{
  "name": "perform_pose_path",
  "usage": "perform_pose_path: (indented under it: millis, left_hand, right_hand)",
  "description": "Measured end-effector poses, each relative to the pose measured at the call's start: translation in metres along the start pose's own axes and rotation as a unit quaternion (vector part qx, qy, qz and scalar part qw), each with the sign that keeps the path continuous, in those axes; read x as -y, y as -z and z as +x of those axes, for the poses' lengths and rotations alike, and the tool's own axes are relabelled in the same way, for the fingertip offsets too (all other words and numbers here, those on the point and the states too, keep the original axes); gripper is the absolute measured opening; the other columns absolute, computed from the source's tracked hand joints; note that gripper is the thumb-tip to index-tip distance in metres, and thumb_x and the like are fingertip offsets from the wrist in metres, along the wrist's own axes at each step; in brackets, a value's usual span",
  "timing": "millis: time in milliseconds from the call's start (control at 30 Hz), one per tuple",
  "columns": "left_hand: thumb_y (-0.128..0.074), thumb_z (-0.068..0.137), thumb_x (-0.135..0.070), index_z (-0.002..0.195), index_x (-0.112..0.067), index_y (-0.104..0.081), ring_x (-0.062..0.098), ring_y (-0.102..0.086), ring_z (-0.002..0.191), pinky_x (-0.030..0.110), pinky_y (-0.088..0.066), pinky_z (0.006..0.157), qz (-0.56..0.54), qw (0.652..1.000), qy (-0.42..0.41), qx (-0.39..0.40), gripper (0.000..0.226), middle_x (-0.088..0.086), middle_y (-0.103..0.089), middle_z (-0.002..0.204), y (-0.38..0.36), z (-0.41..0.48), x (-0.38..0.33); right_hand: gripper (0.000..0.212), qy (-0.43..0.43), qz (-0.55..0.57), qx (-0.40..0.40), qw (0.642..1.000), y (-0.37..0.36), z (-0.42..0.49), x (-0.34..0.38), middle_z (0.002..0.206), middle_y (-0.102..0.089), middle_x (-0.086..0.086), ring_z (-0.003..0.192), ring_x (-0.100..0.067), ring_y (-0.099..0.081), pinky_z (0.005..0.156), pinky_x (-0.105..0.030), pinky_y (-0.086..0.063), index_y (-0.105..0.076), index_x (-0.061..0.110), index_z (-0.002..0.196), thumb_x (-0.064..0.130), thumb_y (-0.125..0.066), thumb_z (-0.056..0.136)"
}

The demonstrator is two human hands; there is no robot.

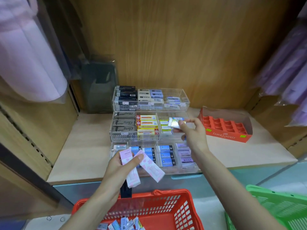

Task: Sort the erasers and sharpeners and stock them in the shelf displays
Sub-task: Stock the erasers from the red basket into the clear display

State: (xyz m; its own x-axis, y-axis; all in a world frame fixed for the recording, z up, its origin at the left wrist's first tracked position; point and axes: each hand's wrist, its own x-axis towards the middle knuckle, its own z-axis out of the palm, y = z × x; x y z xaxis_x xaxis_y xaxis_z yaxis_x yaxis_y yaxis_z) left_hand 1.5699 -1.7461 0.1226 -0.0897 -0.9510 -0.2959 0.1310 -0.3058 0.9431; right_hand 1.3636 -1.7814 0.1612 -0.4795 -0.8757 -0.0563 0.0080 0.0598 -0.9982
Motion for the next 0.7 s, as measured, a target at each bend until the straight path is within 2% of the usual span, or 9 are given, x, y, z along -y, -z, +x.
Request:
perform_pose_path:
  millis: [100, 200, 300, 367, 433, 500, 567, 633, 700]
  left_hand:
    - [-0.071, 0.081, -0.019, 0.098, -0.009, -0.061, 0.014, -0.059, 0.073, 0.03, -0.042, 0.066, -0.011, 1.0, -0.003, -0.012, 0.022, 0.003, -0.068, 0.082, 0.002, 0.005, -0.001]
    - [-0.071, 0.081, -0.019, 0.098, -0.011, -0.061, 0.016, -0.058, 0.075, 0.033, -0.042, 0.069, -0.026, 0.999, -0.005, -0.023, 0.022, 0.004, -0.068, 0.084, 0.005, 0.012, -0.003]
    - [-0.073, 0.079, -0.021, 0.103, -0.011, -0.062, 0.018, -0.063, 0.081, 0.038, -0.047, 0.079, -0.024, 0.999, -0.005, -0.025, 0.028, 0.009, -0.072, 0.094, 0.009, 0.017, -0.003]
    - [-0.074, 0.076, -0.024, 0.102, -0.012, -0.062, 0.02, -0.063, 0.085, 0.042, -0.047, 0.084, -0.022, 0.999, -0.005, -0.028, 0.03, 0.01, -0.072, 0.096, 0.009, 0.019, -0.003]
    - [-0.074, 0.074, -0.027, 0.102, -0.011, -0.062, 0.019, -0.062, 0.083, 0.04, -0.046, 0.081, -0.026, 0.999, -0.007, -0.027, 0.034, 0.007, -0.072, 0.094, 0.008, 0.019, -0.003]
    - [-0.073, 0.075, -0.026, 0.102, -0.01, -0.062, 0.017, -0.06, 0.078, 0.035, -0.044, 0.075, -0.03, 0.999, -0.009, -0.027, 0.033, 0.004, -0.071, 0.088, 0.007, 0.017, -0.003]
    - [-0.072, 0.078, -0.022, 0.1, -0.011, -0.063, 0.014, -0.059, 0.074, 0.032, -0.042, 0.068, -0.029, 0.999, -0.009, -0.025, 0.027, 0.001, -0.07, 0.084, 0.006, 0.015, -0.003]
    - [-0.071, 0.08, -0.021, 0.098, -0.013, -0.063, 0.012, -0.06, 0.071, 0.029, -0.042, 0.064, -0.028, 0.999, -0.008, -0.024, 0.021, -0.002, -0.07, 0.08, 0.005, 0.013, -0.003]
    - [-0.071, 0.08, -0.02, 0.095, -0.014, -0.064, 0.011, -0.06, 0.069, 0.029, -0.041, 0.062, -0.03, 0.999, -0.006, -0.026, 0.018, -0.004, -0.07, 0.077, 0.005, 0.013, -0.003]
  right_hand:
    - [0.013, 0.002, -0.088, 0.011, 0.996, -0.012, 0.041, 0.002, 0.072, -0.066, -0.006, 0.055, -0.008, -0.064, 0.039, -0.014, -0.033, -0.048, 0.017, 0.094, 0.008, -0.057, 0.09]
    - [0.015, 0.003, -0.199, 0.041, 0.979, -0.023, 0.067, -0.002, 0.075, -0.065, -0.005, 0.052, -0.004, -0.061, 0.048, -0.016, -0.039, -0.047, 0.014, 0.101, 0.006, -0.053, 0.089]
    - [0.011, -0.023, -0.272, 0.084, 0.958, -0.036, 0.082, -0.003, 0.064, -0.06, -0.007, 0.032, 0.002, -0.047, 0.032, -0.011, -0.029, -0.044, 0.01, 0.101, 0.004, -0.05, 0.093]
    - [0.01, -0.046, -0.303, 0.101, 0.947, -0.041, 0.091, -0.009, 0.066, -0.058, -0.011, 0.037, -0.005, -0.05, 0.034, -0.016, -0.03, -0.041, 0.01, 0.101, 0.007, -0.049, 0.095]
    - [0.008, -0.038, -0.339, 0.106, 0.934, -0.04, 0.099, -0.014, 0.061, -0.057, -0.007, 0.04, -0.005, -0.051, 0.042, -0.021, -0.039, -0.046, 0.012, 0.097, 0.012, -0.053, 0.094]
    - [0.009, 0.003, -0.424, 0.123, 0.897, -0.034, 0.104, -0.013, 0.059, -0.059, -0.002, 0.052, -0.01, -0.056, 0.062, -0.028, -0.051, -0.056, 0.017, 0.086, 0.022, -0.062, 0.089]
    - [0.012, 0.023, -0.455, 0.148, 0.878, -0.027, 0.104, -0.011, 0.062, -0.059, 0.003, 0.061, -0.014, -0.056, 0.07, -0.029, -0.048, -0.059, 0.022, 0.083, 0.029, -0.068, 0.085]
    - [0.021, 0.041, -0.467, 0.168, 0.867, -0.023, 0.102, -0.011, 0.071, -0.056, 0.005, 0.071, -0.015, -0.055, 0.069, -0.025, -0.041, -0.057, 0.027, 0.095, 0.032, -0.072, 0.082]
    - [0.029, 0.086, -0.533, 0.159, 0.826, -0.022, 0.098, -0.012, 0.08, -0.054, 0.003, 0.083, -0.018, -0.053, 0.069, -0.029, -0.038, -0.056, 0.024, 0.101, 0.037, -0.072, 0.08]
